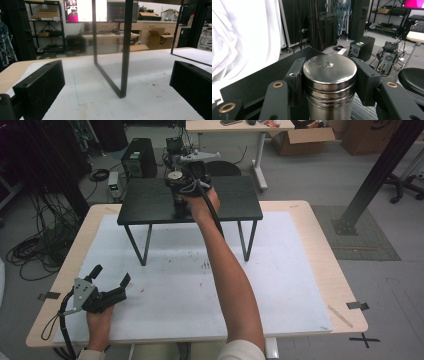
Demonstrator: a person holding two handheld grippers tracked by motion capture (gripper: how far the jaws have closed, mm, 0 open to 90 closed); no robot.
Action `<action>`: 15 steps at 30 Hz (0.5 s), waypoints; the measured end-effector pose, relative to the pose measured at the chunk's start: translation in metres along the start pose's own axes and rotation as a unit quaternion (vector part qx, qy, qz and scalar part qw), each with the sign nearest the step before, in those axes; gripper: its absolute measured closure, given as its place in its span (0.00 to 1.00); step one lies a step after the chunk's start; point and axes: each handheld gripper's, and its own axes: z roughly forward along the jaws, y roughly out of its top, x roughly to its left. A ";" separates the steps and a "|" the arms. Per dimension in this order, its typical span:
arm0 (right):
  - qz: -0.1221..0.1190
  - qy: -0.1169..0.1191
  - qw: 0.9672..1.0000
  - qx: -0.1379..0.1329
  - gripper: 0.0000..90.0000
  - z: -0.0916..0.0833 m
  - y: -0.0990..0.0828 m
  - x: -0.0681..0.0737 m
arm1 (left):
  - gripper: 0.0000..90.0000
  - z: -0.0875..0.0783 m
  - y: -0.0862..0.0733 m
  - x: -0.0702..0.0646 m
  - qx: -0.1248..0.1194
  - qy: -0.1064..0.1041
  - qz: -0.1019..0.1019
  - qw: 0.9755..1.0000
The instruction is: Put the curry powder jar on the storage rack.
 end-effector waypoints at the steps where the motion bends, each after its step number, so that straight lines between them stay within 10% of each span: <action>1: 0.002 -0.001 1.000 0.003 0.54 0.002 0.000 0.000 | 0.00 0.000 0.000 0.000 0.000 0.000 0.000 1.000; 15: 0.002 0.000 1.000 0.011 0.54 0.008 -0.001 0.002 | 0.00 0.000 0.000 0.000 0.000 0.000 -0.001 1.000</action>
